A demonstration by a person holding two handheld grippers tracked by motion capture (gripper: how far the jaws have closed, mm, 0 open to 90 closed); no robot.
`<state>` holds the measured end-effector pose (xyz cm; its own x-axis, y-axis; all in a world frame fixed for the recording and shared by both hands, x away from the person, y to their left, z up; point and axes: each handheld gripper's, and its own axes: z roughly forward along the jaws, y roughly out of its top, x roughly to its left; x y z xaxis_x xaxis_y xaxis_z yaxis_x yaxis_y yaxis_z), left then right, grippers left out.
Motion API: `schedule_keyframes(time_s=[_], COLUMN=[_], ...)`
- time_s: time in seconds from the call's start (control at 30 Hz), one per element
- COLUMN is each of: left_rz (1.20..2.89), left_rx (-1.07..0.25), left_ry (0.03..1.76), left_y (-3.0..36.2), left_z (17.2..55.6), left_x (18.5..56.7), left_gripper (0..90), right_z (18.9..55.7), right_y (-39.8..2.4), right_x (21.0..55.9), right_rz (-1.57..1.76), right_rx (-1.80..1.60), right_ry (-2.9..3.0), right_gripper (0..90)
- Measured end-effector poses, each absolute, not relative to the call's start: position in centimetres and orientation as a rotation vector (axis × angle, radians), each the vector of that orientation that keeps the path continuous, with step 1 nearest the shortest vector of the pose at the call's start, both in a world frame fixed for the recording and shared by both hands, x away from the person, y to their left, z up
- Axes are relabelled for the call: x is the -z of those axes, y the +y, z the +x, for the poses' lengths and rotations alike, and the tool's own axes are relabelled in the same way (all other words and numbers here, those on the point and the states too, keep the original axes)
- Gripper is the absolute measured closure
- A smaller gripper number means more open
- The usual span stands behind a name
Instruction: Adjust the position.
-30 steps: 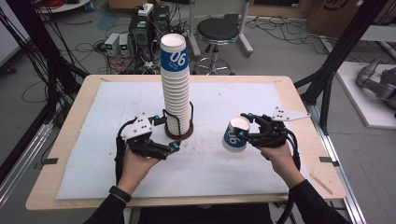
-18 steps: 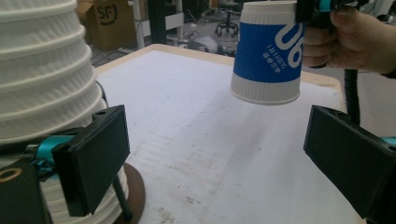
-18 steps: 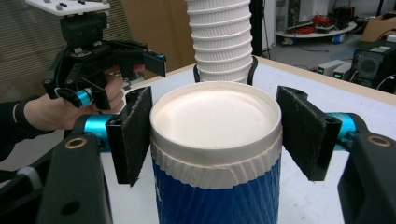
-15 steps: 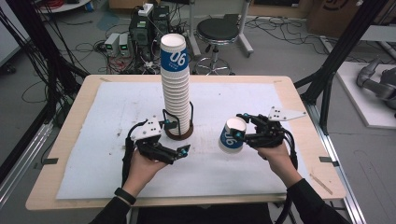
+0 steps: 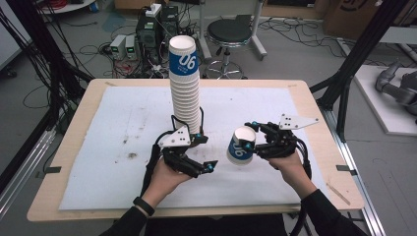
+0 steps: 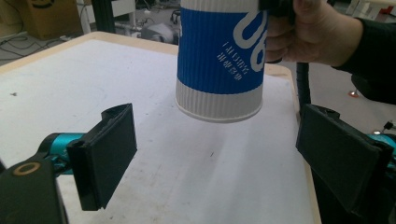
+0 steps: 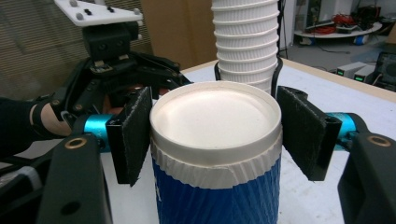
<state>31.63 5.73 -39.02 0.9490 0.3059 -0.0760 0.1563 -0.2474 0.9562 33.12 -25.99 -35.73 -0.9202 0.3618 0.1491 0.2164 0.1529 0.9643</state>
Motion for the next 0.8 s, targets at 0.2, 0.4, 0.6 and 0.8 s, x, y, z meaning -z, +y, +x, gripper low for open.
schedule_keyframes(time_s=[0.2, 0.4, 0.6, 0.8], left_rz=[1.837, 1.852, 1.850, 1.858], left_rx=[-0.086, -0.066, -0.058, -0.049], left_ry=[0.321, 0.310, 0.321, 0.321], left_y=[4.2, 2.9, 1.9, 0.9], left_z=[32.1, 32.2, 32.3, 32.5], left_x=[39.6, 40.1, 40.5, 40.8], left_gripper=[9.1, 8.3, 8.3, 8.3], right_z=[33.0, 32.7, 32.5, 32.4], right_y=[-25.6, -24.9, -24.4, -24.1], right_x=[35.8, 35.8, 35.9, 36.0], right_rz=[0.558, 0.532, 0.512, 0.504], right_rx=[-1.886, -1.900, -1.913, -1.918], right_ry=[2.314, 2.339, 2.359, 2.372], right_gripper=[31.1, 31.1, 31.1, 31.1])
